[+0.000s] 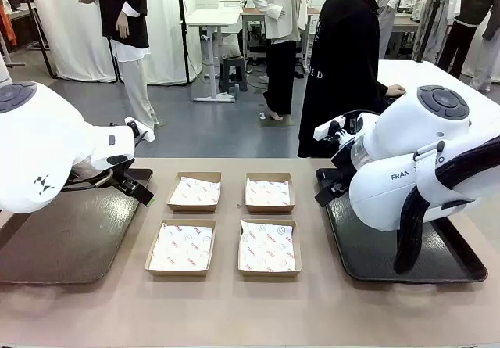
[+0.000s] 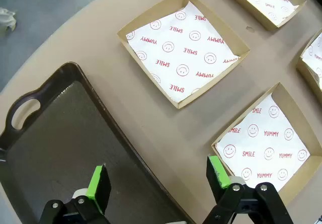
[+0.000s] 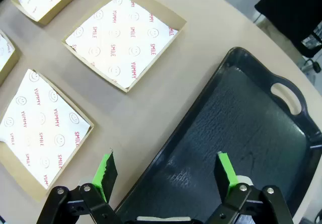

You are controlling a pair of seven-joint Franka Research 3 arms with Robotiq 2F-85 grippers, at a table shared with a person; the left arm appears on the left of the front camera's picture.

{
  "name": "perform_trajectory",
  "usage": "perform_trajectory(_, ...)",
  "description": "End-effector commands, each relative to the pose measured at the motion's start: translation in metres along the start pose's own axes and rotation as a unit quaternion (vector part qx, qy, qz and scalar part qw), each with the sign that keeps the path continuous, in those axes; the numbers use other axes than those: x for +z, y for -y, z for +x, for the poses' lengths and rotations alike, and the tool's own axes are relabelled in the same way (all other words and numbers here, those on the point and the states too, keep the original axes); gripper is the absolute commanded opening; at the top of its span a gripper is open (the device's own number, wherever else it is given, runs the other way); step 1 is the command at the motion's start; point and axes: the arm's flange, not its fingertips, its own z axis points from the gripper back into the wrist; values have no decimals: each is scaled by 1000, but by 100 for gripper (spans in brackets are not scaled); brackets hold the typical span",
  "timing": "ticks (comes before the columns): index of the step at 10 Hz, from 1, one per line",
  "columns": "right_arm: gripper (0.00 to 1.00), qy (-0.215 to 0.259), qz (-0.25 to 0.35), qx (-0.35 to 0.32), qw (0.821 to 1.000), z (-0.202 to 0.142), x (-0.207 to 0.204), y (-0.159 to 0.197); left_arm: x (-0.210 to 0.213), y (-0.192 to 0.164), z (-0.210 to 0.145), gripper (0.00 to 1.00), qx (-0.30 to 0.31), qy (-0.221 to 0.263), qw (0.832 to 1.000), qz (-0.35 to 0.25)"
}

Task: Individually package the donuts and arrange them on the tray.
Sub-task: Pick up one Paper togo box.

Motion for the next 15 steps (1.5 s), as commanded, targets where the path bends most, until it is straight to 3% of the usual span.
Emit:
perform_trajectory(1,100,0,0,0,1000,0,0,0,0,0,0,100,0,0,1000,0)
perform_trajectory(13,100,0,0,0,1000,0,0,0,0,0,0,100,0,0,1000,0)
perform_trajectory(14,100,1,-17,38,999,-14,20,-3,0,0,0,100,0,0,1000,0)
perform_trajectory(15,100,-20,-30,71,997,-34,45,-4,25,-3,-24,100,-11,-17,1000,10)
